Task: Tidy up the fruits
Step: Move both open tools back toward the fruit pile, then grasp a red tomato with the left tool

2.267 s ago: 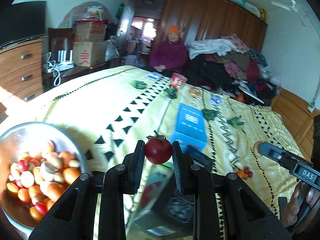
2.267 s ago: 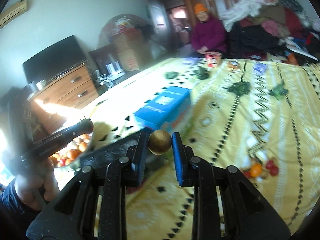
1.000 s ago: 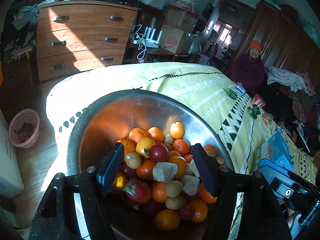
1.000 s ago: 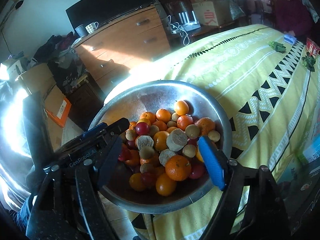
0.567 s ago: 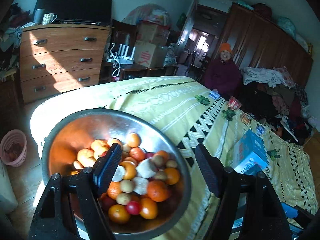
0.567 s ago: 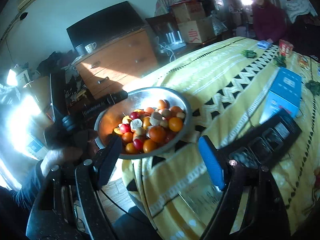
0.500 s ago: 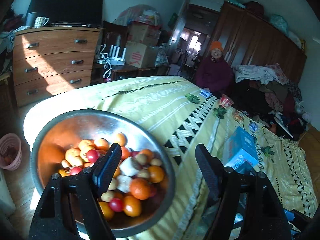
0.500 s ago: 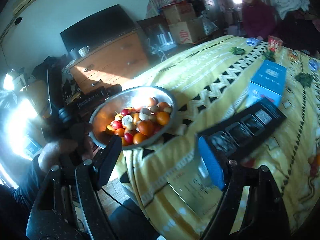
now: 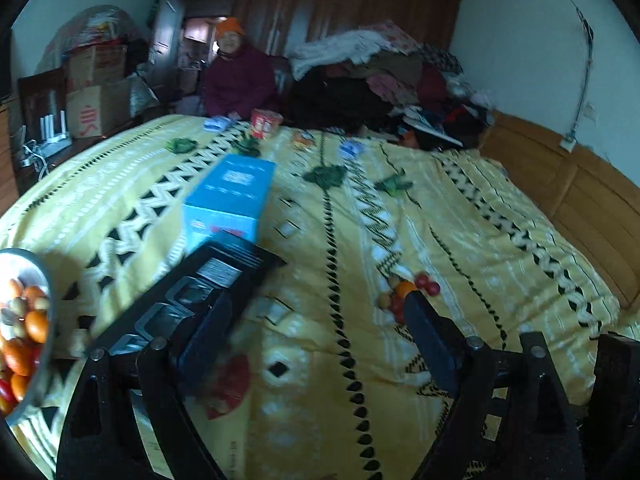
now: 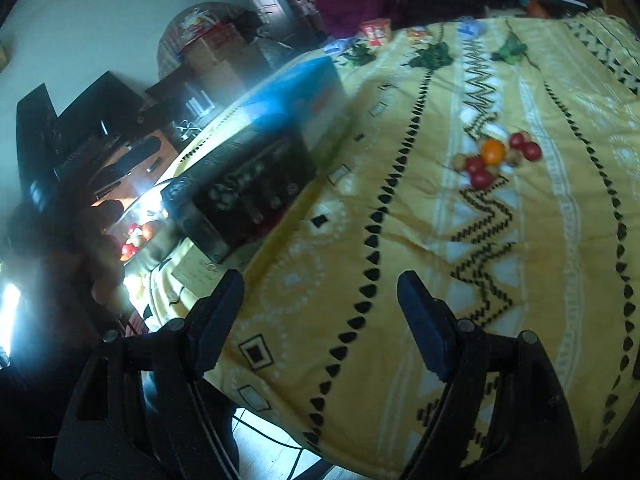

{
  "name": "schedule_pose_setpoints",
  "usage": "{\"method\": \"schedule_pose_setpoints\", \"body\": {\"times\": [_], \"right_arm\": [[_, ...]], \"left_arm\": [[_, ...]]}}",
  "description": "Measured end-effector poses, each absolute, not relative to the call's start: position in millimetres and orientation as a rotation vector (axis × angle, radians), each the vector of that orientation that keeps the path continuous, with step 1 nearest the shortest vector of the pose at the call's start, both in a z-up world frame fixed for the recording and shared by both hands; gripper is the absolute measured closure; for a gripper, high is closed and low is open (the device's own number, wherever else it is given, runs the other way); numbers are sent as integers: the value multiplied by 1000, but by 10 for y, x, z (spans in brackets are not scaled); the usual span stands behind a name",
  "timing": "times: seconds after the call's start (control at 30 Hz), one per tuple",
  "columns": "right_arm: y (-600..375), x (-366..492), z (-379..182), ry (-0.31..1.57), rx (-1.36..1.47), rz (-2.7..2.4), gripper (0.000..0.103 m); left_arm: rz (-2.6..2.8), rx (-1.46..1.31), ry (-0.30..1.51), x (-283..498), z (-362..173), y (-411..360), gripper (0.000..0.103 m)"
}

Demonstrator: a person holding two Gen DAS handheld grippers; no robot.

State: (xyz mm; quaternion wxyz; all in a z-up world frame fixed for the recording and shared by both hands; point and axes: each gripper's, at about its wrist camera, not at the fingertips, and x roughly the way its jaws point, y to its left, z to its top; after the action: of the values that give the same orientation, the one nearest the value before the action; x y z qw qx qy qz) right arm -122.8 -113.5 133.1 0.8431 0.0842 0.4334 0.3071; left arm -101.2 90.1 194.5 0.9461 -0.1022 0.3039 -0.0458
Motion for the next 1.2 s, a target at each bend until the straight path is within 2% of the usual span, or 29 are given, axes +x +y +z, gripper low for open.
{"method": "schedule_pose_setpoints", "body": {"times": [0.13,0.27,0.43,0.63,0.8,0.9,0.97,1.03,1.2], "right_arm": [[-1553,-1111,1204,929,233,580,23],[-1893,-972,1087,933,272,522,23],[-2186,-828,920,961,312,475,23],[-2426,-739,689,991,341,450,23],[-2509,-708,582,1004,357,446,23],[-2503,-695,560,1011,359,450,24],[-2492,-696,576,1007,348,451,24],[-2476,-687,613,996,328,457,29],[-2428,-575,670,977,291,463,34]], "left_arm": [[-162,-216,767,-529,1466,474,15],[-234,-179,861,-78,1052,33,32],[-335,-139,925,309,715,-390,36],[-316,-178,991,648,377,-540,50],[-318,-153,1003,707,259,-626,54],[-305,-162,1013,775,230,-629,66],[-305,-183,1011,789,225,-598,69],[-304,-186,1001,762,236,-572,70],[-288,-191,954,503,406,-397,70]]}}
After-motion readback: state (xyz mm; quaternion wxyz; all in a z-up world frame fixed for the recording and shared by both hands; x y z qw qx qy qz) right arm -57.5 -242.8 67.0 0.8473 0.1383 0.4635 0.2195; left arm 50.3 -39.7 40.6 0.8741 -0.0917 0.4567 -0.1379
